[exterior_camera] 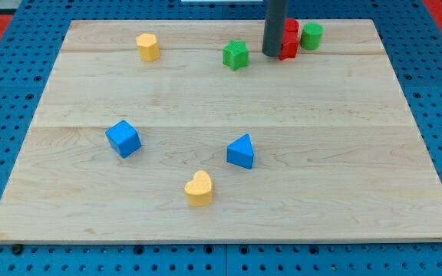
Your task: Move the green star left to the red star
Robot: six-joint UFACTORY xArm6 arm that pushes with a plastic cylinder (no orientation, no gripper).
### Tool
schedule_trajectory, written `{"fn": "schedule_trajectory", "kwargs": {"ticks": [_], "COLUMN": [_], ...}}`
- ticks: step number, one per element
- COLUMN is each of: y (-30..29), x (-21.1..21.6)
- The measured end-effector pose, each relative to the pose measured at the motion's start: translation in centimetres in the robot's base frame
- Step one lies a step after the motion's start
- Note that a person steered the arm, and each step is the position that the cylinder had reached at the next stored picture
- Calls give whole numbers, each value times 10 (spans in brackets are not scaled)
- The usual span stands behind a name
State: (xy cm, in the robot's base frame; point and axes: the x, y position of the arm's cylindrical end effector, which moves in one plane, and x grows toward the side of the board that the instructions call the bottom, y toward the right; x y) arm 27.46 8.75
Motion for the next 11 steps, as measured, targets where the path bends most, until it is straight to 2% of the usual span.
{"fn": "schedule_trajectory", "kwargs": {"ticks": [1, 2, 3, 4, 5, 6, 8, 9, 10, 11], "y": [-39, -120, -132, -112, -72, -65, -60, -43, -42, -59], "x": [79, 122, 76, 8, 3, 7, 64, 32, 33, 108]}}
